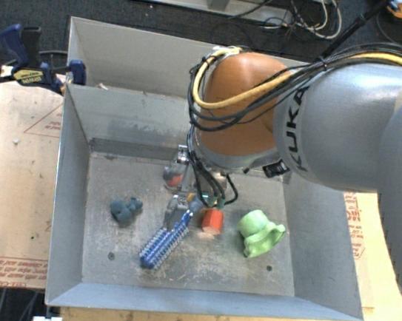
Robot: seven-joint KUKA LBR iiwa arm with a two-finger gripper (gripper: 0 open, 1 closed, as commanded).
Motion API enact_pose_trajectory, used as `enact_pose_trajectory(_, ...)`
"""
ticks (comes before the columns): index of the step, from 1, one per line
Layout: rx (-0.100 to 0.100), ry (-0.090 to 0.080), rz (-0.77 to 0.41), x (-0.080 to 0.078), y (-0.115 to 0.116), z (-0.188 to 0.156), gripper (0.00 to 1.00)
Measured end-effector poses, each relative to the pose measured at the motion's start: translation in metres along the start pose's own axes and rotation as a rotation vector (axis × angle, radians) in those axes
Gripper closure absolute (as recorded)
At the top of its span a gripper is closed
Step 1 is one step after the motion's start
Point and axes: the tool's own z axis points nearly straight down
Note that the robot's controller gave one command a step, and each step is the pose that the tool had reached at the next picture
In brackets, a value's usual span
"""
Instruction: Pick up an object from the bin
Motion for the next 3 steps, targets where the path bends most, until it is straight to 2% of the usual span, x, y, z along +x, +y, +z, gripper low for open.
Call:
enact_pose_trajectory(1, -0.004, -0.014, -0.026, 0.058, -0.088, 0.113, 0.0)
enact_pose_trajectory(2, -0.003, -0.02, -0.028, 0.055, -0.087, 0.109, 1.0)
enact_pose_trajectory(3, 0.001, -0.016, -0.217, 0.072, -0.079, -0.074, 1.0)
